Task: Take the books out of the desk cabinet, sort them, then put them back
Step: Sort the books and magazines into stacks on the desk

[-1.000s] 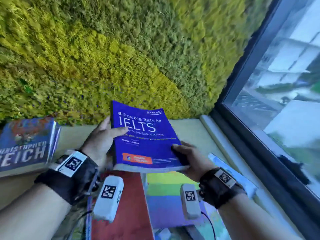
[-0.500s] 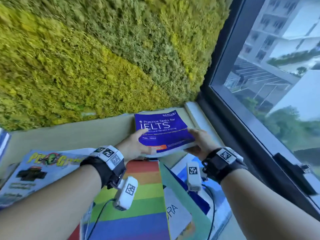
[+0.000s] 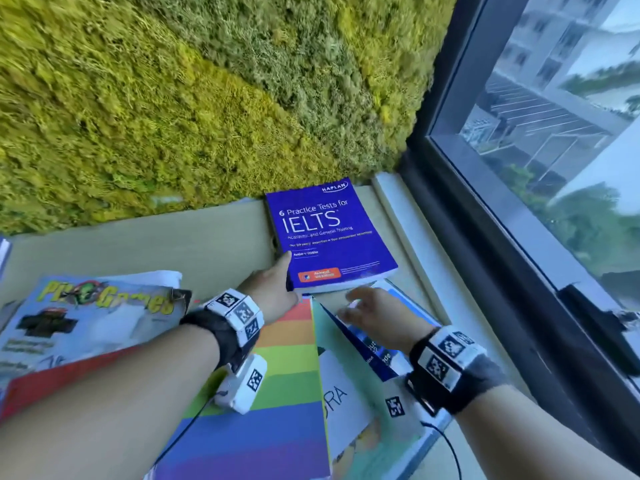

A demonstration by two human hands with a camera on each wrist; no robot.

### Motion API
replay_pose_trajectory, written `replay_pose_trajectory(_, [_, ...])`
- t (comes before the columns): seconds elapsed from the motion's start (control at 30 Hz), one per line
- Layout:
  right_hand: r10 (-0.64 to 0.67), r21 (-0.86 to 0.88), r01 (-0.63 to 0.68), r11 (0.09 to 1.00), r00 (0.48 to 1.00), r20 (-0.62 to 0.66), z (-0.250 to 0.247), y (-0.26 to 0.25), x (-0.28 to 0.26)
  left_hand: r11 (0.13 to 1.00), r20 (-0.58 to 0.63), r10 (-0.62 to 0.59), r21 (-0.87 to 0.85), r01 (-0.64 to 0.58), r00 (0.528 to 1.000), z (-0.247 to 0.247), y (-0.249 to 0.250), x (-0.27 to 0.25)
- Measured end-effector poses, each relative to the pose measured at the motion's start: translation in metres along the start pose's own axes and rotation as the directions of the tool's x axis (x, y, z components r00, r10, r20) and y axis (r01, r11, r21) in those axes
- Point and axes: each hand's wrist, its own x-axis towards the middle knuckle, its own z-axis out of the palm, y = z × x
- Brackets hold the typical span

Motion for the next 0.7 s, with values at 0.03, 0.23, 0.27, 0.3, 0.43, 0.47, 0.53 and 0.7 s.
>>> replay_pose_trajectory(0.03, [0.0,-0.075,0.008,0.997,0.995,0.096,0.01,-0.002,-0.006,1.0,0.004,-0.001,0.018,0.001,1.0,0.003,-0.002,-0.003])
replay_pose_trajectory(0.23, [0.046,-0.051,-0.041,0.998,0.993,0.105,0.036,0.002,-0.021,0.998,0.061,-0.008,0.06,0.004,0.998,0.01,-0.019,-0.02])
replay_pose_trajectory(0.27, [0.051,-0.034,-0.047,0.998,0.992,0.112,0.04,0.003,-0.024,0.995,0.07,-0.008,0.103,0.001,0.998,0.011,-0.021,-0.024])
replay_pose_trajectory(0.3, [0.052,-0.04,-0.048,0.998,0.993,0.11,0.045,0.004,-0.026,0.988,0.069,0.005,0.157,-0.016,0.998,0.013,-0.023,-0.029])
replay_pose_trajectory(0.43, [0.08,-0.07,-0.076,0.995,0.996,0.051,0.065,0.005,-0.036,0.927,0.095,0.121,0.346,-0.147,0.988,0.016,-0.026,-0.053])
replay_pose_trajectory(0.47, [0.094,-0.073,-0.091,0.993,0.995,0.035,0.067,0.002,-0.038,0.918,0.101,0.139,0.36,-0.167,0.985,0.015,-0.029,-0.059])
replay_pose_trajectory(0.53, [0.114,-0.117,-0.112,0.987,0.993,0.012,0.069,-0.002,-0.042,0.906,0.103,0.165,0.378,-0.192,0.981,0.012,-0.03,-0.067])
replay_pose_trajectory(0.7, [0.193,-0.238,-0.199,0.951,0.98,-0.049,0.079,-0.017,-0.052,0.887,0.148,0.176,0.406,-0.222,0.973,0.003,-0.05,-0.096])
